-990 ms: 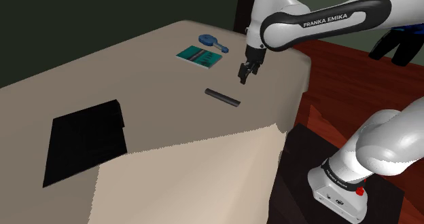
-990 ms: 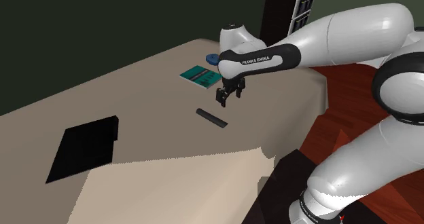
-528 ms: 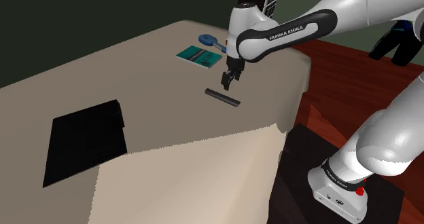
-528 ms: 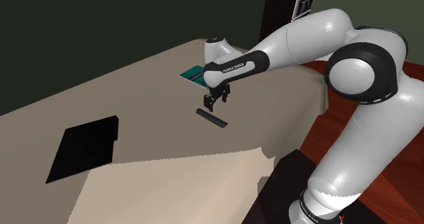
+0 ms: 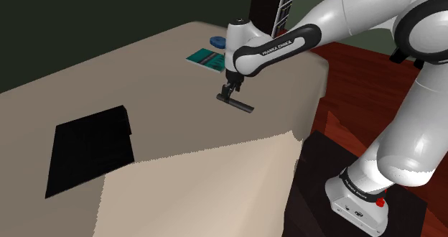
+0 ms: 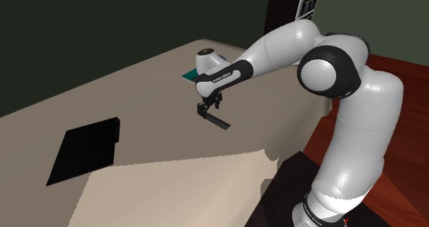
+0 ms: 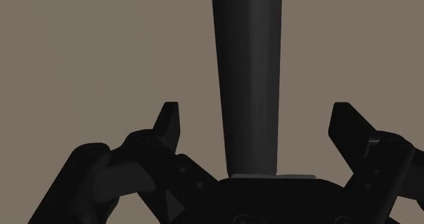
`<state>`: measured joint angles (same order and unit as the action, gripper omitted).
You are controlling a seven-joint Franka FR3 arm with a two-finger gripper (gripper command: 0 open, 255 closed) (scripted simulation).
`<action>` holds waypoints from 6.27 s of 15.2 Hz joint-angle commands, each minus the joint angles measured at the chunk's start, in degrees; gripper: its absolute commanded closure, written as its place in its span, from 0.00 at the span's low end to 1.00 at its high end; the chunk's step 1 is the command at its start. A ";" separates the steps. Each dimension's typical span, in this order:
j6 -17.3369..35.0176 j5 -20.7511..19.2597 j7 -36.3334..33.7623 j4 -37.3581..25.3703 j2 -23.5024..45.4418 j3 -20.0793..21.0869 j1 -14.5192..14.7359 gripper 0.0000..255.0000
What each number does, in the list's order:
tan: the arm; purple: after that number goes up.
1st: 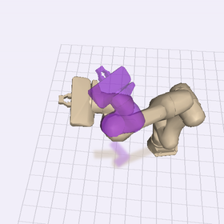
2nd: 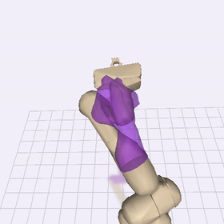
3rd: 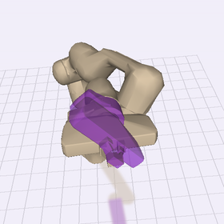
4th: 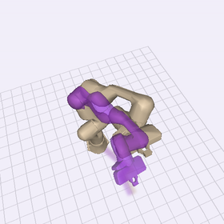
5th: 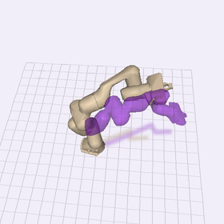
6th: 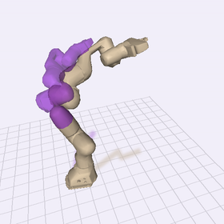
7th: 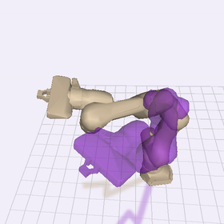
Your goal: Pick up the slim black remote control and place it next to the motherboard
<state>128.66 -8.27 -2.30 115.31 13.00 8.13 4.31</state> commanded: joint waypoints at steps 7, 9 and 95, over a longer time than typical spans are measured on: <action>3.62 -0.83 -0.58 1.00 2.65 -0.30 0.06 0.00; 3.62 -0.83 -0.58 1.00 2.65 -0.30 0.06 0.00; -3.63 -5.38 -35.31 -5.72 6.25 13.00 20.15 0.00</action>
<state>125.02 -13.65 -37.61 109.59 19.25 21.12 24.46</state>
